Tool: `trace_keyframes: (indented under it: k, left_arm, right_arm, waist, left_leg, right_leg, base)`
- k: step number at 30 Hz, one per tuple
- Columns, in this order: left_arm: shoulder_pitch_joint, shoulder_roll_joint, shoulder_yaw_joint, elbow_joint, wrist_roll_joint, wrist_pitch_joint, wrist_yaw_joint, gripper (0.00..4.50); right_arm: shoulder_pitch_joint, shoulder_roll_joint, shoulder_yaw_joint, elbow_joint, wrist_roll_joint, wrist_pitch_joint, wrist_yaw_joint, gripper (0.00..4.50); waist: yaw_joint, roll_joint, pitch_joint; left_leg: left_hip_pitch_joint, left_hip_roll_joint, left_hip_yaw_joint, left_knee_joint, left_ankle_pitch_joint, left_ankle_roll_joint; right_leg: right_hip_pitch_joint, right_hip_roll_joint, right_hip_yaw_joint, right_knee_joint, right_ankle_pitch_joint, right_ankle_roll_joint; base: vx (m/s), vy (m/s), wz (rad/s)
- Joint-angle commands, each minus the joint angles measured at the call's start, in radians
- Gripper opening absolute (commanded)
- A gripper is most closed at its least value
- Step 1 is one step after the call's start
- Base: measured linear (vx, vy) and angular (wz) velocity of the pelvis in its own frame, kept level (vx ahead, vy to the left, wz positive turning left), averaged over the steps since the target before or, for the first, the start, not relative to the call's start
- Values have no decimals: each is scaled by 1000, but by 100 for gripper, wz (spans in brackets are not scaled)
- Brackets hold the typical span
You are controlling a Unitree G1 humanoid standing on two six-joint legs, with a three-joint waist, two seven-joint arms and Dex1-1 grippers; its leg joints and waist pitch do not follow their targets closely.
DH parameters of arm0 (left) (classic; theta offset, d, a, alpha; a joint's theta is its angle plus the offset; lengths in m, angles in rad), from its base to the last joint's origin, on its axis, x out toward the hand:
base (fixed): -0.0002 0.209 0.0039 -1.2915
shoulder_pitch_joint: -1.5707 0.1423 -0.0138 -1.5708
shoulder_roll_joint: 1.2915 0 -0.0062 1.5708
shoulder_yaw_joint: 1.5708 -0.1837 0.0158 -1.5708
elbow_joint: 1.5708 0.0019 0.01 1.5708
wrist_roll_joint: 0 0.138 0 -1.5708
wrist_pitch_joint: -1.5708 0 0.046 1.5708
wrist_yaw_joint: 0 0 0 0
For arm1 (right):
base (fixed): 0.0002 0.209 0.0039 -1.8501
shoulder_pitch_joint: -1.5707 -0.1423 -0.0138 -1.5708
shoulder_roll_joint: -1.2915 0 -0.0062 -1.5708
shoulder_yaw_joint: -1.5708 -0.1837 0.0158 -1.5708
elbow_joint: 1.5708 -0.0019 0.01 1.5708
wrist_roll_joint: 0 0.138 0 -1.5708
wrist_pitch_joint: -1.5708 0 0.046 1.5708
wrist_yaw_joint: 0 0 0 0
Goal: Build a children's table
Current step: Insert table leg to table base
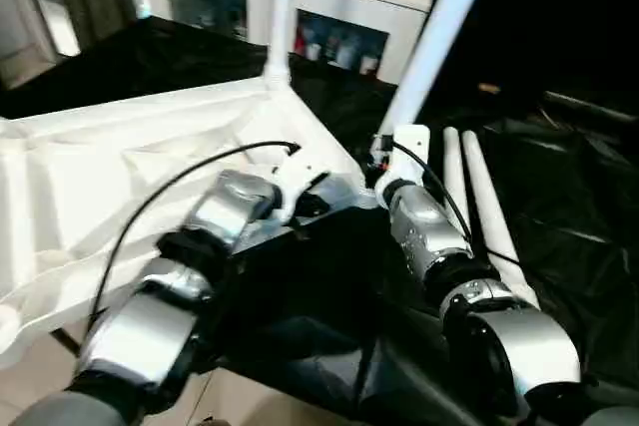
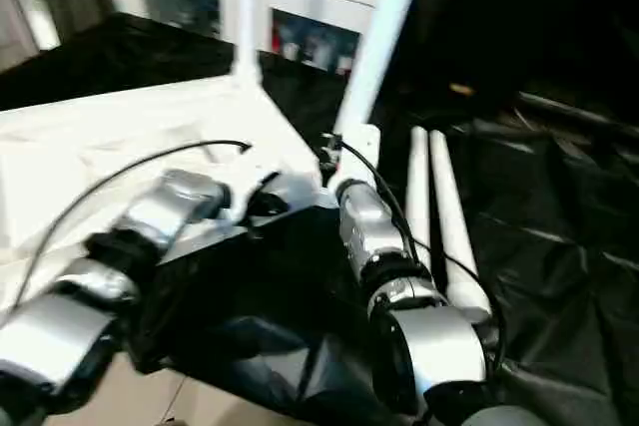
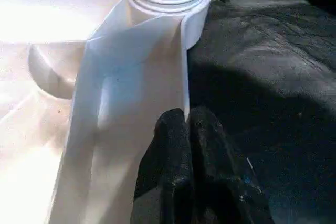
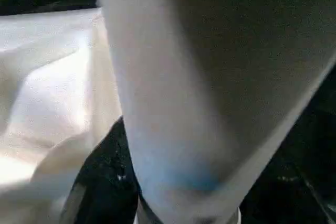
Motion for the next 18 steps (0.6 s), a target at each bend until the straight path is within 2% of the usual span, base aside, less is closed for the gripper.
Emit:
trace_keyframes:
  k: [1,2,3,5,7,10,12,14,18]
  left_arm:
    - [26,15,-49,-10,25,-4,-51,0]
    - [34,32,-55,-25,22,-12,-81,0]
    - [51,66,-66,-58,16,-39,-143,0]
    - [80,130,-84,-120,8,-54,-240,0]
    - [100,170,-92,-161,-1,-66,-303,0]
    - [127,223,-93,-212,-10,-111,-367,0]
    - [132,237,-87,-220,-18,-122,-386,0]
    - [136,252,-84,-223,-21,-134,-399,0]
    - [148,273,-78,-240,-33,-149,-424,0]
  right_arm:
    - [30,27,68,65,-34,91,159,191]
    - [32,12,84,64,-46,99,208,191]
    - [38,-16,112,60,-69,100,296,191]
    - [53,-67,159,51,-103,101,467,191]
    - [66,-98,185,40,-117,90,578,191]
    - [87,-138,214,21,-124,73,726,191]
    - [93,-149,219,13,-120,75,773,191]
    - [99,-158,224,8,-119,68,804,191]
    - [110,-171,231,-5,-111,63,855,191]
  waist:
    - [2,28,-38]
    - [2,29,-38]
    - [2,29,-38]
    - [-4,31,-40]
    - [-10,33,-39]
    - [-12,30,-40]
    - [-13,31,-42]
    - [-12,30,-42]
    - [-8,30,-43]
  left_leg:
    - [-21,26,-6,-71,-146,14]
    - [-14,27,-4,-68,-133,16]
    - [-14,27,-4,-68,-133,16]
    - [-19,31,-6,-67,-127,31]
    - [-13,33,-2,-65,-119,41]
    - [-7,34,1,-61,-85,58]
    - [-1,32,4,-59,-63,64]
    - [-1,30,6,-57,-49,68]
    - [2,31,7,-57,-56,69]
  right_leg:
    - [46,-80,40,-76,-69,-184]
    - [44,-82,40,-74,-39,-200]
    - [44,-82,40,-74,-39,-200]
    - [53,-82,40,-68,4,-227]
    - [49,-80,41,-65,47,-245]
    - [53,-80,40,-58,104,-276]
    - [51,-76,39,-55,136,-290]
    - [53,-75,39,-53,159,-297]
    - [54,-77,39,-53,153,-301]
  base:
    - [0,0,0]
    - [0,0,0]
    - [0,0,0]
    - [0,0,0]
    - [0,0,0]
    - [0,0,0]
    - [0,0,0]
    - [0,0,0]
    - [0,0,0]
